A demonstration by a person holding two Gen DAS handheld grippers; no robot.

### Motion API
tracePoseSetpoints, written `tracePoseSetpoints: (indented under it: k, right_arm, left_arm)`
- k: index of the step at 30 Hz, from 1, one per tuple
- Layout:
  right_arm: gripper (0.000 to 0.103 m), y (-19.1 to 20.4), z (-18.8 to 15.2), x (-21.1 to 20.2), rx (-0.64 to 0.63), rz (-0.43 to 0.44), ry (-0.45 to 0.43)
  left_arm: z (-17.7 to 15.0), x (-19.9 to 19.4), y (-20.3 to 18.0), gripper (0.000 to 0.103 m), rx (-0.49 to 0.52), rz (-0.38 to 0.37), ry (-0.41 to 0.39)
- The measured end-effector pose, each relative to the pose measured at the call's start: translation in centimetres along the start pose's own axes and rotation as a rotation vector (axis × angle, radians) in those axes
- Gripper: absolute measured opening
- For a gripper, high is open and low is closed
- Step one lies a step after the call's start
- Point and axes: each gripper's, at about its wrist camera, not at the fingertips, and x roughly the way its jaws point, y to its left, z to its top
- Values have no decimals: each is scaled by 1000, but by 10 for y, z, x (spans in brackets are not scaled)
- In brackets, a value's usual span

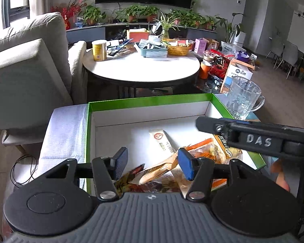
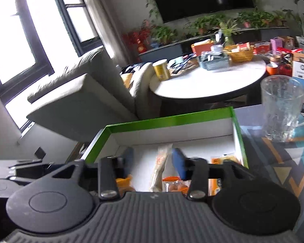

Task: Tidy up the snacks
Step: 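Lift both packets over the green box and open both tools to drop them, then move both tools back from the box to the snack pile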

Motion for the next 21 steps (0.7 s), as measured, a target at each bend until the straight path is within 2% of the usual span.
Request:
tracePoseSetpoints:
  k: [9,15,21]
  right_arm:
    - [24,3,-5,-18,-25,13,19]
    - [24,4,-16,-41,-80,11,29]
    - [24,10,-32,-63,-158,-21,32]
  left_arm:
    - [-4,-11,13,52,-33,49,-17]
    - [-23,-25,18,52,-27,43,-6]
    - [-46,-46,18,52,-53,2,-7]
